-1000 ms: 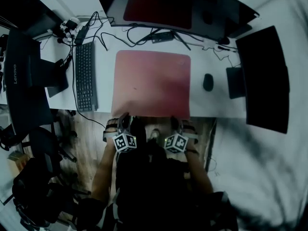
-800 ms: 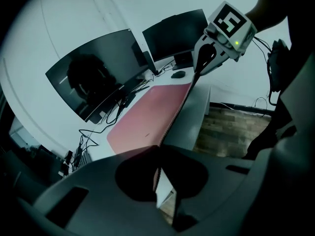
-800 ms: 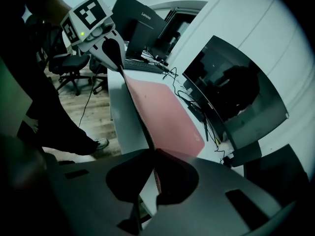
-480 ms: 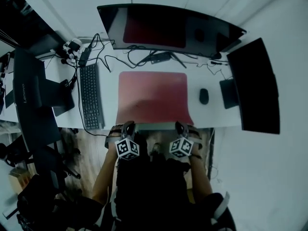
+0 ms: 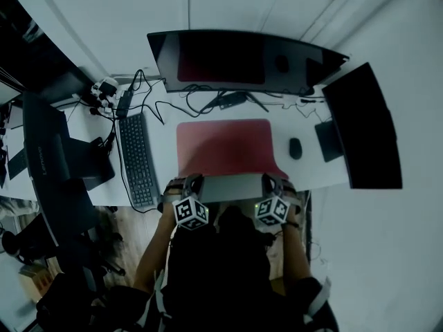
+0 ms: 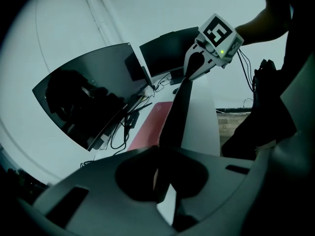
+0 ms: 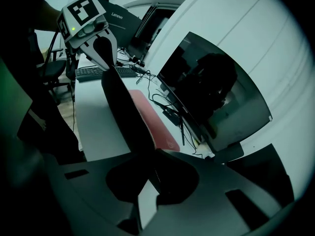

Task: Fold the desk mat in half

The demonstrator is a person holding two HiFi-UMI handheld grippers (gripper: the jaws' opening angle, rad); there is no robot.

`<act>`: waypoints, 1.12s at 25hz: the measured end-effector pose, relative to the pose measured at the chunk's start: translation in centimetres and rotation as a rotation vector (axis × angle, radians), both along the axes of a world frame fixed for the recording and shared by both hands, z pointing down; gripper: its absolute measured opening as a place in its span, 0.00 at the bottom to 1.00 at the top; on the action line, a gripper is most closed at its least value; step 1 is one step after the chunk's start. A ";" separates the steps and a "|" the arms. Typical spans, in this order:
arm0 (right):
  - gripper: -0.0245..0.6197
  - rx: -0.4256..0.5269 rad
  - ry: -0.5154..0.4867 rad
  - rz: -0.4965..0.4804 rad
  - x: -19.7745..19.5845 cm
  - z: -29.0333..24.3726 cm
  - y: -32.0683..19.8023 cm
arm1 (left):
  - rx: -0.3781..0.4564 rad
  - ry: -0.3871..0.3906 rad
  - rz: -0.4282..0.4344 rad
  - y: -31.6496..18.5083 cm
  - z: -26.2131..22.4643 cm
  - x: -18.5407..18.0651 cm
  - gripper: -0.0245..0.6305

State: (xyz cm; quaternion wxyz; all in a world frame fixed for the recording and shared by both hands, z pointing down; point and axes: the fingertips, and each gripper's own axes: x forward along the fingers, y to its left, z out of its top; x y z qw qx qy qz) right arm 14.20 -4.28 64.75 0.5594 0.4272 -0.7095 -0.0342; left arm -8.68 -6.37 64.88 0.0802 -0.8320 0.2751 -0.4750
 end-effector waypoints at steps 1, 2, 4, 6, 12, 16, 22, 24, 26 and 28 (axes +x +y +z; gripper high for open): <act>0.07 0.011 0.001 0.002 -0.2 -0.5 -0.7 | 0.001 -0.001 0.012 -0.5 -0.4 -0.1 0.07; 0.07 0.017 0.003 0.004 -0.3 -0.9 -1.2 | 0.001 -0.002 0.023 -0.8 -0.7 -0.2 0.07; 0.07 0.025 0.005 0.008 -0.4 -1.5 -2.0 | 0.007 0.000 0.040 -1.2 -1.1 -0.3 0.07; 0.07 0.041 0.005 0.008 -0.5 -1.7 -3.0 | 0.014 -0.004 0.051 -2.0 -1.5 -0.5 0.07; 0.07 0.058 0.018 -0.010 -0.4 -2.5 -6.2 | 0.058 -0.029 0.074 -5.0 -2.2 -0.5 0.07; 0.07 0.058 0.013 -0.018 -0.4 -2.7 -8.3 | 0.080 -0.022 0.062 -7.4 -2.6 -0.4 0.07; 0.07 0.073 -0.001 -0.032 0.1 -2.6 -12.1 | 0.094 -0.044 0.030 -11.1 -2.9 0.0 0.07; 0.07 0.071 -0.019 -0.036 0.2 -2.3 -13.5 | 0.104 -0.049 0.015 -12.5 -3.2 0.2 0.07; 0.07 0.069 -0.028 -0.040 0.4 -2.0 -15.0 | 0.125 -0.037 -0.007 -13.9 -3.3 0.6 0.07; 0.07 0.064 -0.028 -0.050 0.6 -1.6 -16.3 | 0.124 -0.036 -0.030 -15.1 -3.1 0.6 0.07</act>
